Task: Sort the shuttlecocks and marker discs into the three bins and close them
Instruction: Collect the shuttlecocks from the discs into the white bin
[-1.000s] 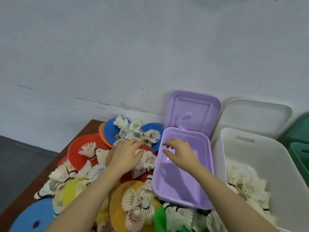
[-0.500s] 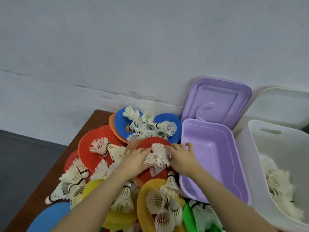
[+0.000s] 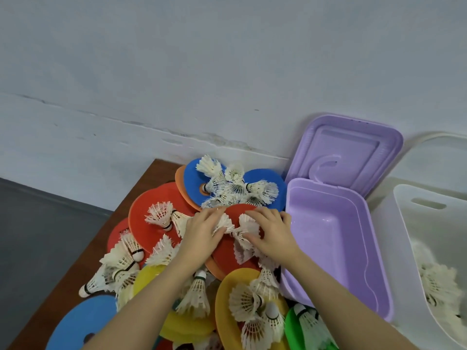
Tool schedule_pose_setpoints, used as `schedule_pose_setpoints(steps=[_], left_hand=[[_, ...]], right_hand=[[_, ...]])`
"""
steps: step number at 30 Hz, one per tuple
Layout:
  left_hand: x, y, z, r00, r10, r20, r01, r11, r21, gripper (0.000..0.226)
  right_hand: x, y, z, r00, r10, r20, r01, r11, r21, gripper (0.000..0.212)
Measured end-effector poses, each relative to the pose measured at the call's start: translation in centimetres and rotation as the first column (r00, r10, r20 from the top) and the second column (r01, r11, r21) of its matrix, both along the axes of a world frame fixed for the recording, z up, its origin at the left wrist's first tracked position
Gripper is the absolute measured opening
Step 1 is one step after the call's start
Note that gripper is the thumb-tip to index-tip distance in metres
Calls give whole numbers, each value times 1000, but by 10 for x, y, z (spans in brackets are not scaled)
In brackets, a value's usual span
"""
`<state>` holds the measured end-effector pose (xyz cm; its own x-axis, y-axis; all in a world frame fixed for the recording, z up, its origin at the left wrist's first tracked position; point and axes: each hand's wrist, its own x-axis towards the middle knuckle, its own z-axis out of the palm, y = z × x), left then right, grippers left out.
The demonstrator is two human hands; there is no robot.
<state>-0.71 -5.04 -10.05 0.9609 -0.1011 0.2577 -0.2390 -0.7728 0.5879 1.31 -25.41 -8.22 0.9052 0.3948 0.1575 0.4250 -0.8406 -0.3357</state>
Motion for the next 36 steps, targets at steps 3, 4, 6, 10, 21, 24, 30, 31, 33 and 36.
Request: schedule_pose_setpoints(steps=[3, 4, 6, 10, 21, 24, 30, 31, 33, 36], left_hand=[[-2, 2, 3, 999, 33, 24, -33, 999, 0, 49], [-2, 2, 4, 999, 40, 18, -40, 999, -4, 48], [-4, 2, 3, 999, 52, 6, -52, 999, -13, 48], [-6, 3, 3, 996, 88, 14, -87, 994, -59, 48], [-4, 14, 11, 975, 220, 31, -213, 965, -156, 47], [-2, 15, 14, 980, 194, 51, -185, 973, -139, 49], [-1, 9, 38, 983, 126, 132, -104, 981, -161, 50], [0, 5, 45, 983, 108, 149, -83, 982, -168, 51], [4, -9, 58, 977, 80, 197, -45, 983, -177, 53], [5, -49, 83, 978, 41, 205, 4, 977, -215, 51]], right_hand=[[5, 9, 3, 992, 55, -111, -73, 983, -168, 77], [4, 10, 0, 990, 78, -118, -102, 971, -216, 75], [1, 12, -6, 989, 120, -89, -141, 951, -276, 64], [1, 17, -7, 994, 89, -64, -103, 962, -251, 57], [19, 54, -26, 988, -47, -147, 20, 984, -179, 79], [16, 54, -27, 998, -2, -60, -5, 992, -127, 64], [7, 22, 5, 995, 70, 72, -75, 995, 72, 56], [5, 11, 12, 992, 73, 103, -82, 993, 90, 57], [1, -11, 25, 987, 55, 154, -74, 990, 118, 58], [-12, -53, 48, 973, -8, 233, -29, 987, 155, 51]])
